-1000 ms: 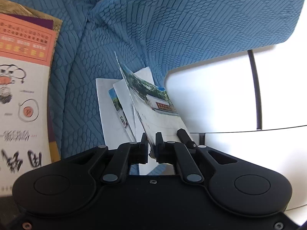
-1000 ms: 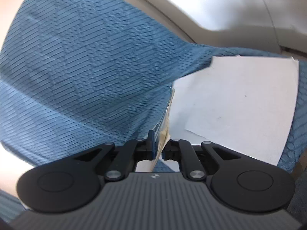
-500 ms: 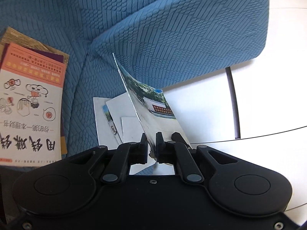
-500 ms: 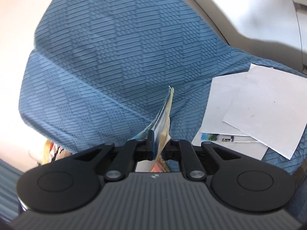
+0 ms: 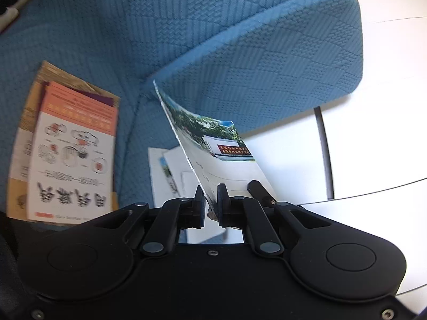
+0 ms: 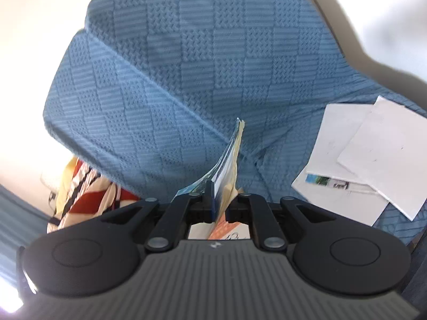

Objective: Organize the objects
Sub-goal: 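Lift the photo-cover notebook upright with the left gripper off the papers, then carry the notebook with the left gripper and lower it onto the white book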

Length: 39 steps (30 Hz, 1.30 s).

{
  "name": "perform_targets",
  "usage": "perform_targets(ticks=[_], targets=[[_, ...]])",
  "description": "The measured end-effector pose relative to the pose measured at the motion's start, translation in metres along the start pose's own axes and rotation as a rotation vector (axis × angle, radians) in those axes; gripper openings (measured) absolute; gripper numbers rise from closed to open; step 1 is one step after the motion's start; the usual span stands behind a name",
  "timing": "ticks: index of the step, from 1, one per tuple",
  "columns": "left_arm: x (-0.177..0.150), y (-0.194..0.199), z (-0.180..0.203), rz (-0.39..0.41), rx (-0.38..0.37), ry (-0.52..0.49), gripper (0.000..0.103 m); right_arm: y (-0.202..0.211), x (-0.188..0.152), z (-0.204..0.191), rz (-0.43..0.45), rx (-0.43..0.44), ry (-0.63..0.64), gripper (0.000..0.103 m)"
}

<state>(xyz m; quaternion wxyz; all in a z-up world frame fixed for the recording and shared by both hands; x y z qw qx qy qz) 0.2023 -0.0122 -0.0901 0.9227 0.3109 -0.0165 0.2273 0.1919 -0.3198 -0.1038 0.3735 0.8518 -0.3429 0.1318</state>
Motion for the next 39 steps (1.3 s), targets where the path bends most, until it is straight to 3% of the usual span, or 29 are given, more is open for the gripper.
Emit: perform_targets(ticks=[5,15,23,25,39], targets=[[0.002,0.020,-0.007,0.066,0.055,-0.061,0.008,-0.018,-0.014,-0.013,-0.036,0.025,0.031,0.010],[0.012,0.043,-0.063,0.112,0.071,-0.069,0.008,-0.055,-0.057,-0.030,-0.078,0.061,0.129,0.010],[0.010,0.032,-0.106,0.117,0.132,-0.111,0.008,-0.087,-0.089,-0.020,-0.120,0.033,0.157,0.010],[0.009,0.032,-0.113,0.116,0.117,-0.125,0.008,-0.091,-0.095,-0.016,-0.122,0.035,0.161,0.010],[-0.014,0.002,-0.139,0.078,0.251,-0.239,0.009,-0.110,-0.128,-0.005,-0.151,-0.042,0.258,0.012]])
Point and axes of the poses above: each gripper's, at about its wrist camera, not at the fingertips, and y roughly against the way its jaws point, z to its right, x to its top, the point moved 1 cm from there along -y, roughly the way its jaws point, and after that the axes turned 1 degree about y, right-handed, at the moved point
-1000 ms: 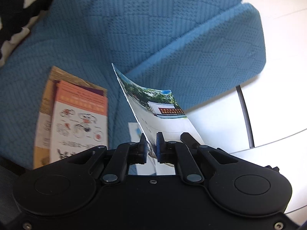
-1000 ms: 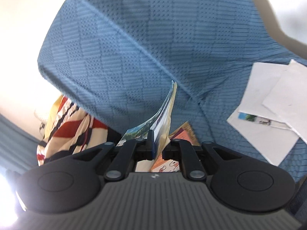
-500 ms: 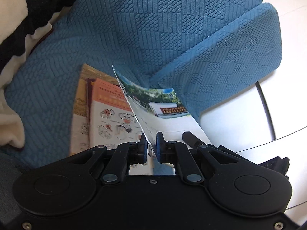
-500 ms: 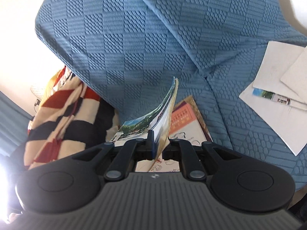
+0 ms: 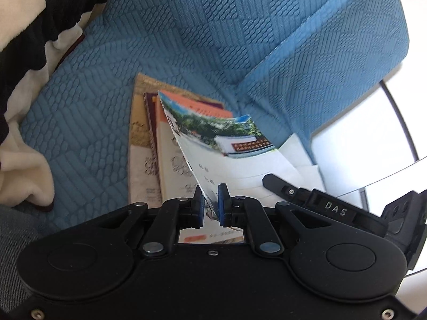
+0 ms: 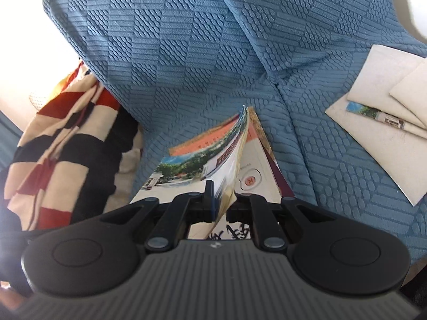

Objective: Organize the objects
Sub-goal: 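Carry the notebook with the left gripper and lower it onto the white book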

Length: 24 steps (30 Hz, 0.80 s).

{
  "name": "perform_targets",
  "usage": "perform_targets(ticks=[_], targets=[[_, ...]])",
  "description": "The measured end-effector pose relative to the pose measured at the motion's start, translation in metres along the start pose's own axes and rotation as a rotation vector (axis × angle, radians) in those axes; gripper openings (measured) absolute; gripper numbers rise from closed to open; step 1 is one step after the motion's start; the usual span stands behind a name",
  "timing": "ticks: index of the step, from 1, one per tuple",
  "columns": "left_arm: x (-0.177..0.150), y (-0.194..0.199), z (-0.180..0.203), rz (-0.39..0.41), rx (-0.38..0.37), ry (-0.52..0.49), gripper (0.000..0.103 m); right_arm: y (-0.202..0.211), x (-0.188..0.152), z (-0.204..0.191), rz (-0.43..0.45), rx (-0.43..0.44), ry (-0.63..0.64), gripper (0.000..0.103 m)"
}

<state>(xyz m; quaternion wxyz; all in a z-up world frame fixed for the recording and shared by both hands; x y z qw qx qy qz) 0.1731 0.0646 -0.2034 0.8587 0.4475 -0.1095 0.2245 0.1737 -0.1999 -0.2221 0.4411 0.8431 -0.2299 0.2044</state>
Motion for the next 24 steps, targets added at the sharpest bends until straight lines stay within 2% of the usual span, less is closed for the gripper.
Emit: perform_targets(ticks=[9,10,11,18,20,21,23,24], targets=[[-0.006,-0.013,-0.007,-0.061,0.048,0.009,0.009,-0.010,-0.013,0.010,-0.061,-0.025,-0.025,0.013],[-0.007,-0.015,-0.007,-0.109,0.041,-0.001,0.009,-0.010,-0.015,0.010,-0.068,-0.026,-0.025,0.013],[-0.008,-0.017,-0.008,-0.118,0.045,-0.001,0.009,-0.011,-0.016,0.010,-0.073,-0.027,-0.026,0.013],[-0.012,-0.027,-0.011,-0.154,0.066,0.008,0.010,-0.019,-0.020,0.016,-0.107,-0.039,-0.039,0.014],[-0.011,-0.027,-0.009,-0.163,0.073,0.009,0.013,-0.019,-0.019,0.016,-0.113,-0.037,-0.040,0.019],[-0.010,-0.026,-0.008,-0.165,0.079,0.002,0.015,-0.018,-0.018,0.015,-0.121,-0.033,-0.043,0.025],[-0.010,-0.024,-0.004,-0.167,0.098,-0.017,0.040,-0.014,-0.017,0.015,-0.130,-0.012,-0.056,0.041],[-0.010,-0.023,-0.002,-0.166,0.102,-0.025,0.044,-0.012,-0.017,0.015,-0.131,0.003,-0.064,0.057]])
Point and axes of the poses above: each gripper's, at about its wrist camera, not at the fingertips, and y roughly against the way its jaws point, z to its right, x to its top, the point moved 1 cm from there along -y, roughly the way its jaws point, and after that the axes turned 1 degree about y, right-handed, at the moved point
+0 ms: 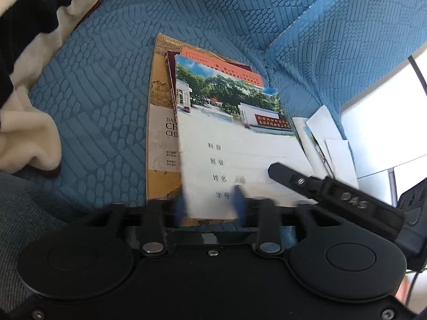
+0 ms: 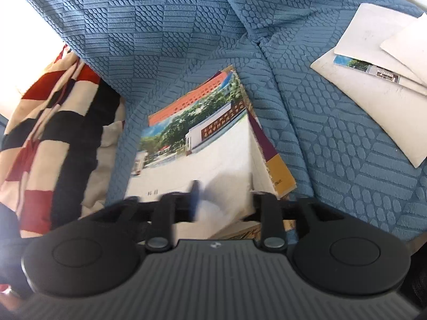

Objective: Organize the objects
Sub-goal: 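Carry the notebook with the left gripper and lower it onto the white book, then open the left gripper to release the notebook on the stack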

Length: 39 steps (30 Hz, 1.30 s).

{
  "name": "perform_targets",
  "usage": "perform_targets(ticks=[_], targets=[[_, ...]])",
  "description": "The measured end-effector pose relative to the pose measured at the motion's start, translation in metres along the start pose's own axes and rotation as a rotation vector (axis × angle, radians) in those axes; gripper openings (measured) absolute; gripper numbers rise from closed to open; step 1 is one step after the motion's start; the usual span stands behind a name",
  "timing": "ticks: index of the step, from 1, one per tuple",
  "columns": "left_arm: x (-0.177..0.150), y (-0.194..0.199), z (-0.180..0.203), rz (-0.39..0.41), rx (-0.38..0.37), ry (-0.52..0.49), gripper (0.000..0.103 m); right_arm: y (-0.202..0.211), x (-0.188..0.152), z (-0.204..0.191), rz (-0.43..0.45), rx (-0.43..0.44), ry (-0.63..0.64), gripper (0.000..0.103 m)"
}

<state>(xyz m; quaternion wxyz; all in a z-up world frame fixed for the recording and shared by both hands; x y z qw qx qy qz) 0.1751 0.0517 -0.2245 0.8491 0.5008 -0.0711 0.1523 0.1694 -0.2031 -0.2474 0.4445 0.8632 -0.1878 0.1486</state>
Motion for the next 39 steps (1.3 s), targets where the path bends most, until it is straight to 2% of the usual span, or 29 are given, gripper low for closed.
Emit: perform_targets(ticks=[1,3,9,20,25,30,39], targets=[[-0.002,0.002,0.002,-0.001,0.000,-0.006,0.045,0.002,0.000,-0.001,-0.002,0.013,0.000,0.069],[-0.003,0.005,0.006,-0.008,0.001,-0.023,0.046,0.008,0.000,-0.002,-0.003,0.011,0.009,0.073],[-0.002,0.025,0.022,0.018,0.027,-0.053,0.051,0.029,0.003,0.002,0.003,-0.015,0.040,0.073],[0.004,0.067,0.081,0.110,0.001,-0.174,0.054,0.099,0.029,-0.003,0.129,-0.034,0.136,0.073],[-0.004,0.082,0.112,0.164,-0.004,-0.233,0.055,0.129,0.035,-0.014,0.166,-0.056,0.225,0.073],[-0.017,0.097,0.143,0.217,0.002,-0.308,0.057,0.154,0.032,-0.019,0.184,-0.065,0.262,0.072],[-0.039,0.113,0.173,0.275,-0.015,-0.352,0.059,0.200,0.018,-0.014,0.257,-0.107,0.294,0.072]])
Point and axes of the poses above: each gripper's, at about its wrist camera, not at the fingertips, and y roughly against the way its jaws point, z to its right, x to its top, the point moved 1 cm from there along -y, roughly the way its jaws point, and after that the axes turned 1 degree about y, right-handed, at the moved point
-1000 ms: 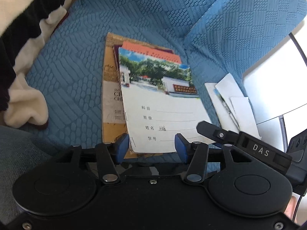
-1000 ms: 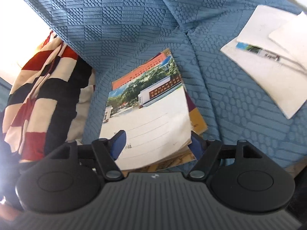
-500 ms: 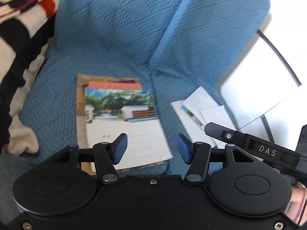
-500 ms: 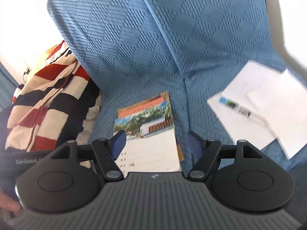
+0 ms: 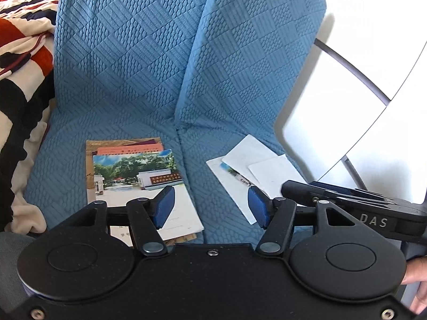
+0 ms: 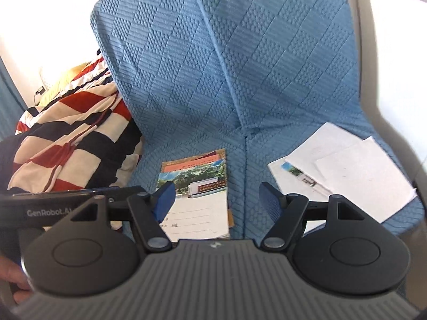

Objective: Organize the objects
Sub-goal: 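Move both tools toward the loose white papers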

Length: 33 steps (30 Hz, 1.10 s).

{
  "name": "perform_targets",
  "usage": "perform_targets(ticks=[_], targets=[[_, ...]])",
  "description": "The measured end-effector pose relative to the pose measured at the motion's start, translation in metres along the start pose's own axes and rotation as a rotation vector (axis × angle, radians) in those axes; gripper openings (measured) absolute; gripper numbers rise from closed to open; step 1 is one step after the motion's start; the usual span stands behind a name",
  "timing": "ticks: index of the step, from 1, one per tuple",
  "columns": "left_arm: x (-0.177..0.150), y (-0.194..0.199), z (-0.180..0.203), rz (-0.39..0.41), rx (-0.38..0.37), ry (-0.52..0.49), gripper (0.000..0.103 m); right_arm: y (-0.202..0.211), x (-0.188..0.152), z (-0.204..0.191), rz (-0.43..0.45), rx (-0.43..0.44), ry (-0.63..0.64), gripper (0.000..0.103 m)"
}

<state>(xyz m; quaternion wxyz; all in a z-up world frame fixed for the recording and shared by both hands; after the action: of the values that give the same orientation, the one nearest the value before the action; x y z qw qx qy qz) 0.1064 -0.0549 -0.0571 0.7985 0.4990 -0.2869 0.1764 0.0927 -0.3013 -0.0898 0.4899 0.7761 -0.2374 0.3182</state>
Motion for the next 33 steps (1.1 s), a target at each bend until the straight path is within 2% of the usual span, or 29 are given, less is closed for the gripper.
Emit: perform_targets(ticks=[7,13,18,20,33], targets=[[-0.013,0.009,0.017,0.021,0.001,-0.022,0.066,0.027,-0.010,0.013,0.047,-0.097,0.005,0.072],[-0.024,0.011,0.030,0.042,-0.013,-0.036,0.083,0.050,-0.020,0.026,0.083,-0.190,-0.026,0.075],[-0.030,0.006,0.041,0.028,-0.032,-0.043,0.091,0.063,-0.024,0.034,0.092,-0.250,-0.022,0.075],[-0.032,0.004,0.046,0.025,-0.034,-0.047,0.097,0.065,-0.024,0.036,0.088,-0.270,-0.017,0.086],[-0.036,-0.018,0.070,0.006,-0.035,-0.061,0.097,0.064,-0.038,0.061,0.070,-0.316,-0.035,0.087]])
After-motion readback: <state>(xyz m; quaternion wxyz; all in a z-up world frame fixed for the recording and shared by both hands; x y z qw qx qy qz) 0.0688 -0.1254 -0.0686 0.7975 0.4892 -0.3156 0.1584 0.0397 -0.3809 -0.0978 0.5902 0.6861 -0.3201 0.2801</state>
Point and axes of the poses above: each gripper's, at about its wrist camera, not at the fingertips, and y roughly against the way its jaws point, z to its right, x to its top, the point moved 1 cm from there along -y, roughly the way its jaws point, and after that the axes turned 1 degree about y, right-handed, at the moved point
